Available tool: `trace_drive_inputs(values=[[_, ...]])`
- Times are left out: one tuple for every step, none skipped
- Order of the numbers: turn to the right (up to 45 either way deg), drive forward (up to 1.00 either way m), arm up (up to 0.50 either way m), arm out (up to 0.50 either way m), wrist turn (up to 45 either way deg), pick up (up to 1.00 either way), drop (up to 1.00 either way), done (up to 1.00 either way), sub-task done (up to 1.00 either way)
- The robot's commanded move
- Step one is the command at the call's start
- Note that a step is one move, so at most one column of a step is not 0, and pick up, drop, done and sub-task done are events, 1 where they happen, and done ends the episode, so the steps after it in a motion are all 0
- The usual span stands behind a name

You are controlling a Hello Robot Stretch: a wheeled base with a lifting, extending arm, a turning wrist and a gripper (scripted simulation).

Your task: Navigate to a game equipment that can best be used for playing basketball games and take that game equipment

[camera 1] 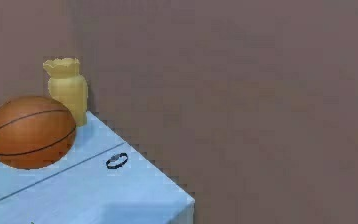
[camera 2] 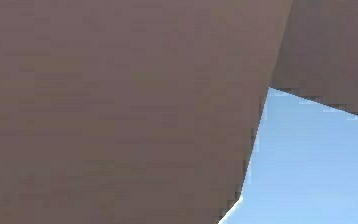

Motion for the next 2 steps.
trace_drive_inputs(values=[[-45.0,0.00,0.00,0.00,0.0,0.00,0.00,0.00,0.00],[-45.0,0.00,0.00,0.00,0.0,0.00,0.00,0.00,0.00]])
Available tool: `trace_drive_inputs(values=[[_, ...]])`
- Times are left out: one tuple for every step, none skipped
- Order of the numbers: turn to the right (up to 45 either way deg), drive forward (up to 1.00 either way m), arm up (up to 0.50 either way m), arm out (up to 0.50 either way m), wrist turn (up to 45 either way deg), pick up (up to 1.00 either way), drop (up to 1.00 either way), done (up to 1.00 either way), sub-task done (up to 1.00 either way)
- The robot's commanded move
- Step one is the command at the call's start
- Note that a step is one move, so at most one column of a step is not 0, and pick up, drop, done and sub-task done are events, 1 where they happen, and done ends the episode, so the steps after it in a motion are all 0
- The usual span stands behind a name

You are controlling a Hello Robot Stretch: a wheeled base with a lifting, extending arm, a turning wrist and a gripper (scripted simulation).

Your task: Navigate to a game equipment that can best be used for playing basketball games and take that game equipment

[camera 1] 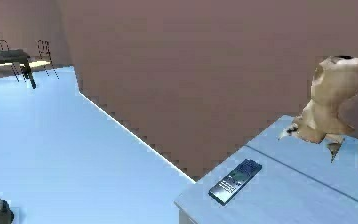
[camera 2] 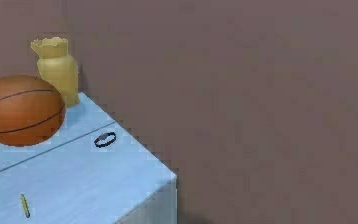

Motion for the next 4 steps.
trace_drive_inputs(values=[[-33.0,0.00,0.00,0.00,0.0,0.00,0.00,0.00,0.00],[0.0,0.00,0.50,0.00,0.0,0.00,0.00,0.00,0.00],[0.0,0.00,0.38,0.00,0.0,0.00,0.00,0.00,0.00],[0.0,0.00,0.00,0.32,0.0,0.00,0.00,0.00,0.00]])
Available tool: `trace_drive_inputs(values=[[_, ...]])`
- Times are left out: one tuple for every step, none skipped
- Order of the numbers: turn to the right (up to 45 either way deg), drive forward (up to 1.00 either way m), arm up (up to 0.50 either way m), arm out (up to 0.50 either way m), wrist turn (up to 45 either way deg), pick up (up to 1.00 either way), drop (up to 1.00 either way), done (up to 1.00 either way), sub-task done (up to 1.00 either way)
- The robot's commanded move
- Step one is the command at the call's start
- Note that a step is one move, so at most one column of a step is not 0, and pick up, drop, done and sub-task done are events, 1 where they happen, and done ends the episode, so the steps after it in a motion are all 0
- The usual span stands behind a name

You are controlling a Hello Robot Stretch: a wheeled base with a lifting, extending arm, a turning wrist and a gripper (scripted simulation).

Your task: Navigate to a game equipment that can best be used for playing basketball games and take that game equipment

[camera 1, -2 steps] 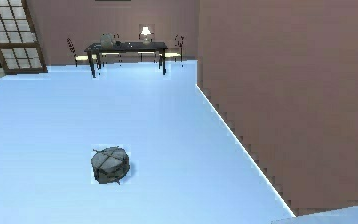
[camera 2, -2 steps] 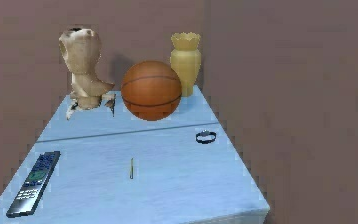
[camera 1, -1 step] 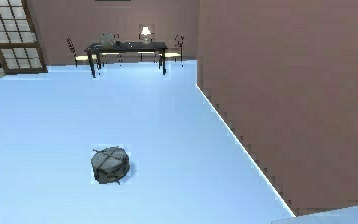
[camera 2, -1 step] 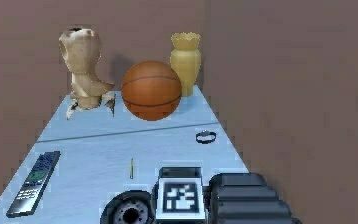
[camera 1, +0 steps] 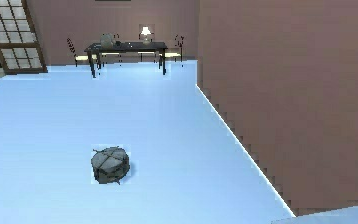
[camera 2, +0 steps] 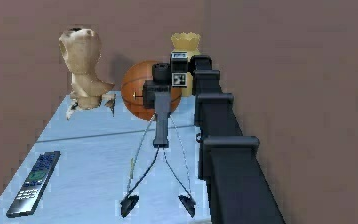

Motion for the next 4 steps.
trace_drive_inputs(values=[[0.0,0.00,0.00,0.00,45.0,0.00,0.00,0.00,0.00],[0.0,0.00,0.00,0.00,45.0,0.00,0.00,0.00,0.00],[0.0,0.00,0.00,0.00,45.0,0.00,0.00,0.00,0.00],[0.0,0.00,0.00,0.00,24.0,0.00,0.00,0.00,0.00]])
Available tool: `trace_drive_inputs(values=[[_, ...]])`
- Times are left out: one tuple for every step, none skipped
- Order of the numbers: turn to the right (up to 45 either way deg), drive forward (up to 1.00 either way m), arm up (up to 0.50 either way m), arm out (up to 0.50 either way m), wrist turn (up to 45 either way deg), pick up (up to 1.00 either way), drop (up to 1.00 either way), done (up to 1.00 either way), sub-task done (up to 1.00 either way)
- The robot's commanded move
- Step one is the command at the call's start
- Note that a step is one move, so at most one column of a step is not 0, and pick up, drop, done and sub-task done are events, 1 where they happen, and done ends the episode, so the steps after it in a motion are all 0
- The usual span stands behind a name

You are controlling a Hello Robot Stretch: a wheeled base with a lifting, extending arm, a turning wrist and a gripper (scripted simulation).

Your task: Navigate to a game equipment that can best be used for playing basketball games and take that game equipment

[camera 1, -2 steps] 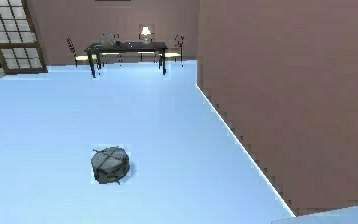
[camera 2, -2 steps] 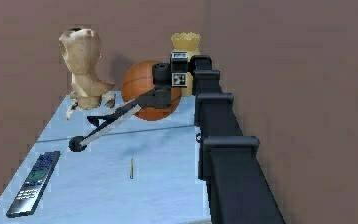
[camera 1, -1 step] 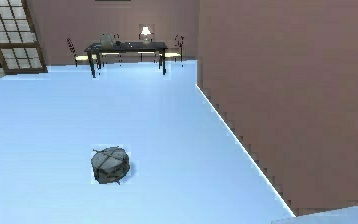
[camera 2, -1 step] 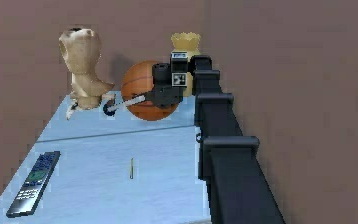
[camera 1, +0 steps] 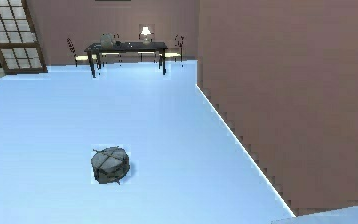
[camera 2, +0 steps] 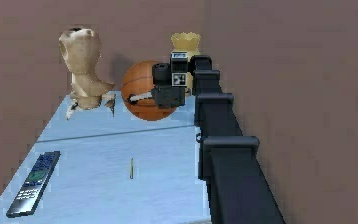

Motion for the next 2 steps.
trace_drive_inputs(values=[[0.0,0.00,0.00,0.00,0.0,1.00,0.00,0.00,0.00],[0.0,0.00,0.00,0.00,0.0,0.00,0.00,1.00,0.00]])
